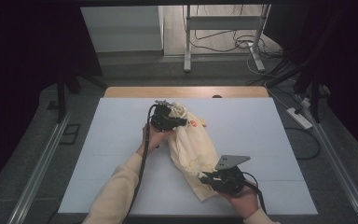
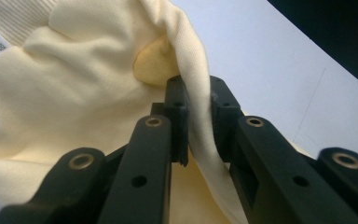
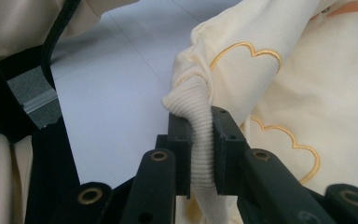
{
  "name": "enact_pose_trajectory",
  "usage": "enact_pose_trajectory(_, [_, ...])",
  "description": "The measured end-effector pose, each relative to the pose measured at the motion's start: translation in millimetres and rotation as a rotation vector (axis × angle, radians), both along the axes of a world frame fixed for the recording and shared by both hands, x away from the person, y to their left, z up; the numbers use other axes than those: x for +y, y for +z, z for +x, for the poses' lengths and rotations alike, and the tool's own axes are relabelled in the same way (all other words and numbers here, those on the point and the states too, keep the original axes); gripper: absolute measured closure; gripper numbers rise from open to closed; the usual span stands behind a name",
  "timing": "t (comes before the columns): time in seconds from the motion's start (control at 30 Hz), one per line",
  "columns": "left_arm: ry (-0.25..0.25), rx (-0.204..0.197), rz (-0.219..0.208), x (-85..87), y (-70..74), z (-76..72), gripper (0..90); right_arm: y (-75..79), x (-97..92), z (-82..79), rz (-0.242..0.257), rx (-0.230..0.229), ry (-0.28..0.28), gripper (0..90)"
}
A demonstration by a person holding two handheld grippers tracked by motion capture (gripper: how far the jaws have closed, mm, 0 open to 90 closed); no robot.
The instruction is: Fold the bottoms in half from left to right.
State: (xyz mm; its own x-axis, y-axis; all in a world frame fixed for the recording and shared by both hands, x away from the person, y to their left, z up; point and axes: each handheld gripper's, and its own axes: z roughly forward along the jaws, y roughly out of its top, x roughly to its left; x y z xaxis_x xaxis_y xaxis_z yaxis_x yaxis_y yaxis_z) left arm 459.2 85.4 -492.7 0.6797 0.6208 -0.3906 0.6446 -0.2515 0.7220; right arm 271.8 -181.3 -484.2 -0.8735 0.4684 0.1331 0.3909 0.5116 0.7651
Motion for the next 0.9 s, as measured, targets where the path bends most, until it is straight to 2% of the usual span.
enact_pose_trajectory(0.43, [-0.002, 0.016, 0.026, -13.2, -7.8, 3.3, 79.8, -5.7, -7.0, 0.3, -0.008, 0.029, -0.007, 79.1])
enact_pose_trajectory(0.9, [0.007, 0.032, 0.051, -24.1, -16.7, 7.4, 79.3, -8.7, -12.7, 3.4, -0.008, 0.035, -0.025, 78.7])
